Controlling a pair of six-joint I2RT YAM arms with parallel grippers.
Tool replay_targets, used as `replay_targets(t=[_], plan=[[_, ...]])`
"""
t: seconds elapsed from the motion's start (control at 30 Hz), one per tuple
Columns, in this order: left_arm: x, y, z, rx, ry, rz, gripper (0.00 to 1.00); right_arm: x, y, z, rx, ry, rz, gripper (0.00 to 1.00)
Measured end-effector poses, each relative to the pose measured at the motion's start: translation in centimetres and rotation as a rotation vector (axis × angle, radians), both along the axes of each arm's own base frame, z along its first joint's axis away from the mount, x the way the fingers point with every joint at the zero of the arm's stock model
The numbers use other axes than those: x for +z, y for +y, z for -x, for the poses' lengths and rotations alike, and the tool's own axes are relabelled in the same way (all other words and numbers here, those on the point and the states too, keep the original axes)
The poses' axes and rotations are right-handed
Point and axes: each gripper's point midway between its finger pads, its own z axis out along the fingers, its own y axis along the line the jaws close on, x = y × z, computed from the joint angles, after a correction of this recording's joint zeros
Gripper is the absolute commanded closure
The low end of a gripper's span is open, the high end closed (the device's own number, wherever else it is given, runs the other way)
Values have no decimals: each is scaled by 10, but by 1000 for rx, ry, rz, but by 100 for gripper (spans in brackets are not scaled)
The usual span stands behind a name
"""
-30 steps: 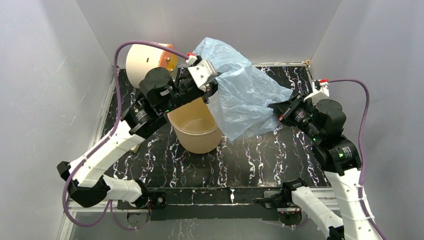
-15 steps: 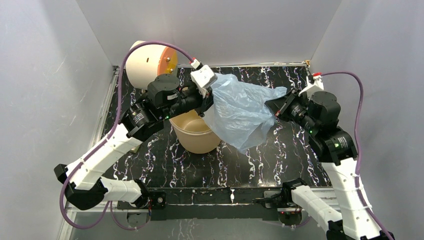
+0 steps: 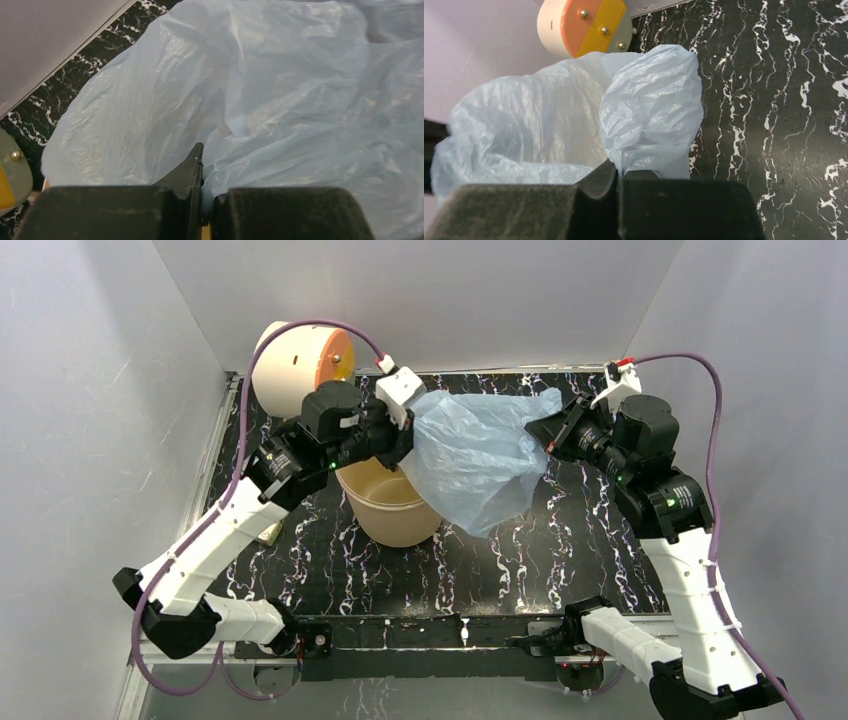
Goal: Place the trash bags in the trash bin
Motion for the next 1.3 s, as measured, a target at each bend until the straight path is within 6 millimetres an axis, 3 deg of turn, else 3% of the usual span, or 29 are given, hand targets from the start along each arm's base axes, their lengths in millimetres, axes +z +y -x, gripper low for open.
replay_targets(t=[0.13,0.23,0.33,0.43,0.57,0.7,0.83,1.0,1.3], plan=[[-18,20,-27,50,79,21,100,10,6,-6,31,-14,5,100],[-45,34,-42,71,177,57,100,13,11,-9,53,-10,8,100],[-75,41,-43,58,297,100,93,19,18,-13,92,-4,4,100],[-88,36,-33,-3,380,145,81,28,26,-18,133,-12,-1,100],[-91,29,-22,-64,416,169,59,29,31,-22,154,-10,2,100],[-92,39,-16,-27,398,163,38,32,35,-26,172,-7,0,100],[-71,57,-7,18,307,165,21,35,38,-33,177,-8,7,100],[-48,71,11,0,221,149,15,29,39,-42,179,8,31,100],[-60,89,21,17,210,46,10,15,37,-48,169,39,75,100]])
